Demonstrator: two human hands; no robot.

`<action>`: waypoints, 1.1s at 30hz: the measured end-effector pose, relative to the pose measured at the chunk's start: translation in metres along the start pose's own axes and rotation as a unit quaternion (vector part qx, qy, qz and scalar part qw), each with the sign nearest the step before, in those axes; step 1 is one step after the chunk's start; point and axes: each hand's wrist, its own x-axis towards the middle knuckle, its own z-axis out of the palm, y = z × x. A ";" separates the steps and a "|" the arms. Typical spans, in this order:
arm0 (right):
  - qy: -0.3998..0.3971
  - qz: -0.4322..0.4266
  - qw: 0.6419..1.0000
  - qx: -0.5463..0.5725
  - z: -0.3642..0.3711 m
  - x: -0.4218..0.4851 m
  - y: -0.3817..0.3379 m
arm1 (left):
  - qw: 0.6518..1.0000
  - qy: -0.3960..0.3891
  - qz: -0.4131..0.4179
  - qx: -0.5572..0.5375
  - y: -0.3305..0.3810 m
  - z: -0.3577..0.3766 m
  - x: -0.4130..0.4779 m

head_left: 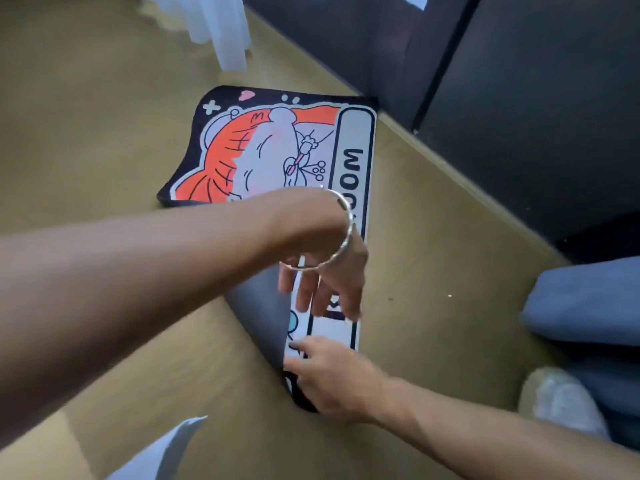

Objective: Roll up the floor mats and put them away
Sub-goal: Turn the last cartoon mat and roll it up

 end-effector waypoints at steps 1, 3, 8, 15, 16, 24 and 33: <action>-0.026 -0.037 0.998 -0.035 0.008 0.002 -0.006 | 0.993 0.084 0.002 0.077 -0.016 0.007 0.004; -0.133 0.009 0.990 -0.046 0.019 0.000 -0.009 | 0.957 0.182 0.006 0.226 -0.049 0.038 0.016; -0.116 -0.004 0.978 -0.171 0.025 0.010 -0.003 | 0.950 0.043 -0.032 0.308 -0.091 0.118 0.042; -0.096 -0.073 0.961 -0.247 0.022 0.006 0.003 | 0.966 -0.031 -0.091 0.241 -0.103 0.165 0.042; -0.097 -0.097 0.958 -0.253 0.020 0.005 0.005 | 0.969 -0.027 -0.089 0.230 -0.100 0.171 0.043; -0.134 -0.057 0.965 -0.218 -0.009 0.001 0.020 | 0.967 0.049 0.023 0.248 -0.068 0.189 0.065; -0.028 0.164 0.941 -0.295 -0.089 -0.038 0.091 | 0.932 0.360 -0.016 0.027 -0.007 0.152 0.102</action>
